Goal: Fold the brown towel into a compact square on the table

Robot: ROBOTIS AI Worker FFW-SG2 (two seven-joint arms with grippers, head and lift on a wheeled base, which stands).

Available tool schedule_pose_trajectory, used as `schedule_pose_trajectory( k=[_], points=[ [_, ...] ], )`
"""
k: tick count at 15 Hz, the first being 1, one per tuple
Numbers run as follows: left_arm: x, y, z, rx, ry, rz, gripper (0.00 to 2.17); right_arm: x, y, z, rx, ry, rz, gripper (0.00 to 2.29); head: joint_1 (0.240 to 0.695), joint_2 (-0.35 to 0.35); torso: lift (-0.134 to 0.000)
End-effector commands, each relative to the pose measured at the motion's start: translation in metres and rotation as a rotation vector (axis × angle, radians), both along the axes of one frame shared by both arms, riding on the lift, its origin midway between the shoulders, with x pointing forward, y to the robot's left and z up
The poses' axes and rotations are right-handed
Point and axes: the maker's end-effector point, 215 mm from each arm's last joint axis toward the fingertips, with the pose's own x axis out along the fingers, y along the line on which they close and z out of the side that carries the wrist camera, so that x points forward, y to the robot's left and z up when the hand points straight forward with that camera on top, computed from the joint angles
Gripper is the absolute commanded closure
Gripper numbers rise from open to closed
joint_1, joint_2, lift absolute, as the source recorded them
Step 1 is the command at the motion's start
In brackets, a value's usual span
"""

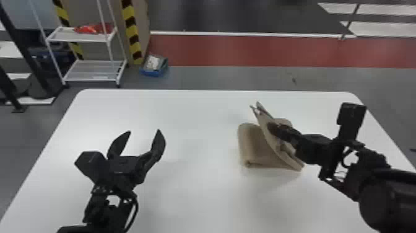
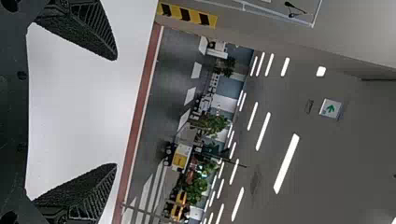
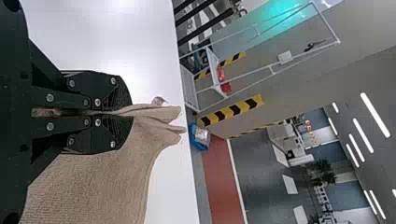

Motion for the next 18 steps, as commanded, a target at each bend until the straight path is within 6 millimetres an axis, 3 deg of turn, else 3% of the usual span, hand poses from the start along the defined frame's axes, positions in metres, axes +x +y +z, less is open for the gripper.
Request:
schedule_pose_trajectory(
  k=[1, 4, 5, 6, 7, 9, 11, 13, 15, 17, 18],
  points=[
    [0.001, -0.001, -0.003, 0.001, 0.005, -0.002, 0.06, 0.002, 0.011, -0.017, -0.047, 0.023, 0.008, 1.96, 0.695, -0.021, -0.099],
    [0.0, -0.002, -0.004, 0.001, 0.008, -0.003, 0.06, 0.003, 0.024, -0.036, -0.104, 0.054, 0.008, 1.93, 0.695, -0.012, -0.099],
    [0.0, -0.001, -0.004, 0.001, 0.008, -0.002, 0.06, 0.003, 0.03, -0.037, -0.106, 0.054, 0.018, 1.67, 0.695, -0.009, -0.099],
    [0.0, -0.001, -0.004, 0.001, 0.008, -0.002, 0.06, 0.002, 0.034, -0.035, -0.095, 0.048, 0.033, 0.95, 0.695, -0.002, -0.099],
    [0.0, -0.001, -0.004, 0.001, 0.008, -0.002, 0.06, 0.0, 0.039, -0.03, -0.072, 0.026, 0.049, 0.05, 0.695, 0.004, -0.099],
    [0.0, 0.0, -0.005, 0.001, 0.009, 0.0, 0.06, -0.001, 0.04, 0.0, 0.041, -0.063, 0.061, 0.0, 0.695, 0.016, -0.099],
    [-0.001, -0.001, -0.006, 0.001, 0.011, -0.002, 0.06, 0.003, 0.024, 0.015, 0.091, -0.094, 0.027, 0.07, 0.695, 0.024, -0.099],
    [-0.001, -0.002, -0.005, 0.001, 0.008, -0.003, 0.06, 0.01, 0.002, 0.011, 0.054, -0.087, -0.031, 0.16, 0.695, 0.01, -0.099],
    [0.0, -0.002, -0.003, 0.001, 0.005, -0.004, 0.06, 0.021, -0.02, -0.015, -0.013, -0.033, -0.065, 0.88, 0.695, -0.011, -0.099],
    [-0.001, -0.003, -0.004, 0.0, 0.007, -0.006, 0.06, 0.031, -0.039, -0.041, -0.082, 0.019, -0.122, 1.97, 0.695, -0.028, -0.099],
    [-0.001, -0.003, -0.004, 0.0, 0.007, -0.006, 0.06, 0.035, -0.048, -0.054, -0.131, 0.046, -0.149, 2.13, 0.695, -0.048, -0.099]
  ],
)
